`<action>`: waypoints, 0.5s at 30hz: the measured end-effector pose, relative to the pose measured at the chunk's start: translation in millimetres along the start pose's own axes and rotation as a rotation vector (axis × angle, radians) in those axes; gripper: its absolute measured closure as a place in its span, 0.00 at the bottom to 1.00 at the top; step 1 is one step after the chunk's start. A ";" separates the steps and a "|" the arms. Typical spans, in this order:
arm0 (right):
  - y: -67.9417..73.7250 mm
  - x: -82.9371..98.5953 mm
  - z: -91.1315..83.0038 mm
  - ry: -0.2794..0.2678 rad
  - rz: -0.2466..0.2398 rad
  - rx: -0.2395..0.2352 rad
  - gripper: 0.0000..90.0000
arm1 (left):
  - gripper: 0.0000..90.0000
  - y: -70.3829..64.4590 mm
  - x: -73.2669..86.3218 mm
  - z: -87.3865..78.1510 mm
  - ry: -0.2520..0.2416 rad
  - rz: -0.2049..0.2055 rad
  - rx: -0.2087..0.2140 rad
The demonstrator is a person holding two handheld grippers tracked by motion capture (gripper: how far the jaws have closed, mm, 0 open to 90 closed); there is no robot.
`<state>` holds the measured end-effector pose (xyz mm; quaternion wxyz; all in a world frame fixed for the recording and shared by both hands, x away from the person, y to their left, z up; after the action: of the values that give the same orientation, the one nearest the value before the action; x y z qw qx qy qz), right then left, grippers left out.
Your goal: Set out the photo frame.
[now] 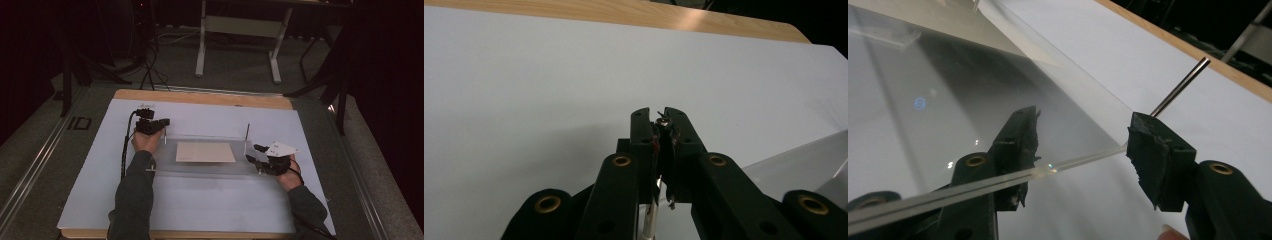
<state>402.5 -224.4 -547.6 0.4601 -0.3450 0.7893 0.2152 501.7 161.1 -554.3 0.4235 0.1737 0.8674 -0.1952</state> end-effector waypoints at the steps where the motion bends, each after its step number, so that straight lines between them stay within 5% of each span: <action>1: 0.3 -0.4 0.1 -0.007 -0.004 0.003 0.47 | 0.94 0.0 -0.1 0.1 -0.001 -0.003 0.001; 15: 3.6 -3.9 0.4 -0.047 -0.005 -0.034 0.50 | 0.93 0.3 -0.4 -0.1 0.005 -0.009 0.002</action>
<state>401.3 -220.3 -544.3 0.4732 -0.3497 0.7735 0.2355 501.9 161.3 -554.0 0.4201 0.1707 0.8691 -0.1977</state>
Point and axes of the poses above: each handheld gripper's, and its own axes: z roughly forward along the jaws, x roughly out of its underside, y roughly to its left, the point moved 6 cm from there along z, roughly forward along the jaws, and after that the axes turned 12 degrees about z, right-handed, at the moved point
